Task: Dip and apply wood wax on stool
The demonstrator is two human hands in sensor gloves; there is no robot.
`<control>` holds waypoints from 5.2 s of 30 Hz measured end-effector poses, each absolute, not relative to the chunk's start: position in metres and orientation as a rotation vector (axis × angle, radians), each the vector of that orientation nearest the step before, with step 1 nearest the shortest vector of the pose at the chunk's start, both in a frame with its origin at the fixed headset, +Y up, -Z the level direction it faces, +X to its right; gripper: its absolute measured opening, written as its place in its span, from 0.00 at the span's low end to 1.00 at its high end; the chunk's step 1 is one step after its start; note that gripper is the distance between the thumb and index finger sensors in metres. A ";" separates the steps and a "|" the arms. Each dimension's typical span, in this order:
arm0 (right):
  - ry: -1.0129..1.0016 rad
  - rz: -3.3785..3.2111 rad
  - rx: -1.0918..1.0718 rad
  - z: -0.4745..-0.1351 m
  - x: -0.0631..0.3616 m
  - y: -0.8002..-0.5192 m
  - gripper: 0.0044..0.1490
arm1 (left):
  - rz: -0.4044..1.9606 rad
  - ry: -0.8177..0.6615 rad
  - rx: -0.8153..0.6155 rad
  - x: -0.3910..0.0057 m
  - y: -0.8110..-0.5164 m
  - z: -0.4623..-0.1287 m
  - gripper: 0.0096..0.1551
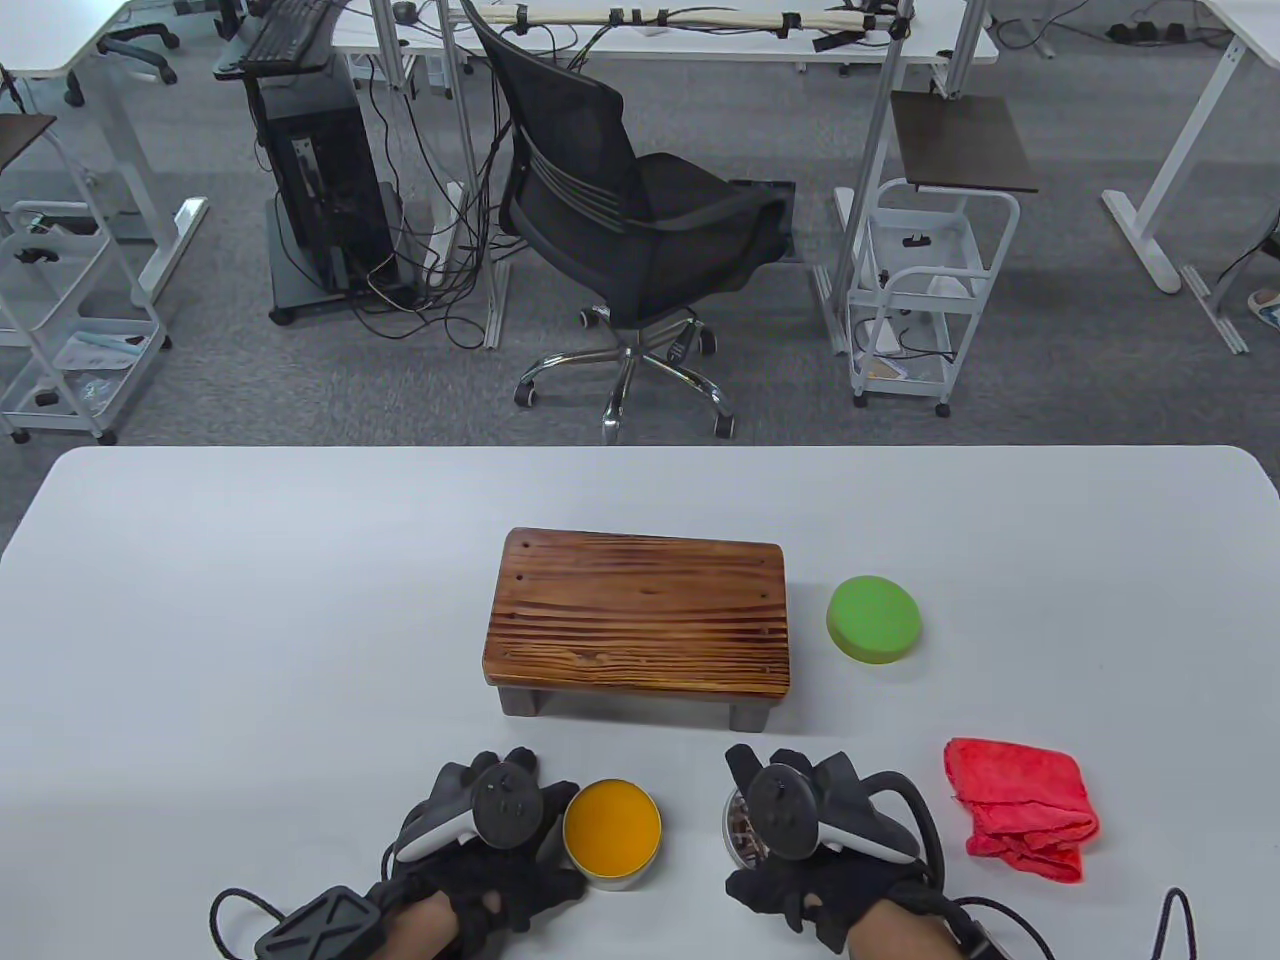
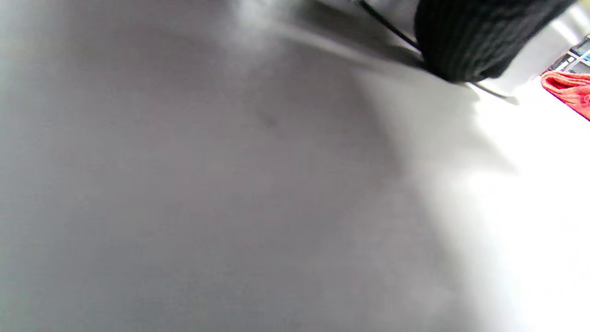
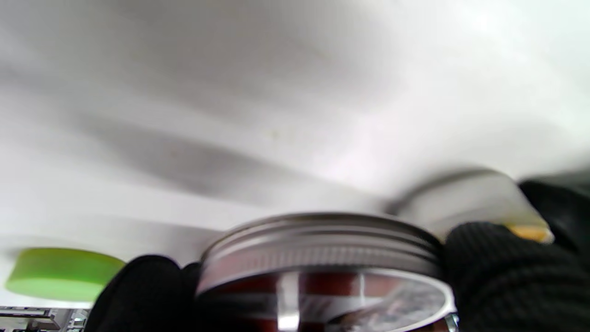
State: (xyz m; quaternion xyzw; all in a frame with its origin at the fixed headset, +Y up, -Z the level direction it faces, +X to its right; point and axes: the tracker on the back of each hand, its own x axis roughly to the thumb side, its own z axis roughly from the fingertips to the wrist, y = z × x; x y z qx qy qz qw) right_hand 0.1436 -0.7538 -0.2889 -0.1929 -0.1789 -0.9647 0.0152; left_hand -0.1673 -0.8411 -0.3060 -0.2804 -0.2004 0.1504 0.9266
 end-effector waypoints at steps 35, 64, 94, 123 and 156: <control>-0.733 -2.966 -0.509 -0.288 0.173 -0.774 0.66 | 0.310 -0.405 -0.576 -0.170 -0.841 -0.306 0.43; -0.963 -3.217 0.618 -0.522 0.257 -0.778 0.78 | 0.308 -0.404 -0.578 -0.170 -0.840 -0.306 0.42; -0.184 -3.137 -0.130 -0.398 0.194 -0.648 0.74 | 0.308 -0.404 -0.578 -0.170 -0.840 -0.306 0.42; -0.651 -2.665 -0.969 -0.308 0.020 -0.727 0.66 | 0.310 -0.404 -0.577 -0.171 -0.841 -0.305 0.41; -0.600 -2.783 -1.055 -0.310 0.002 -0.748 0.59 | 0.310 -0.404 -0.577 -0.171 -0.841 -0.305 0.39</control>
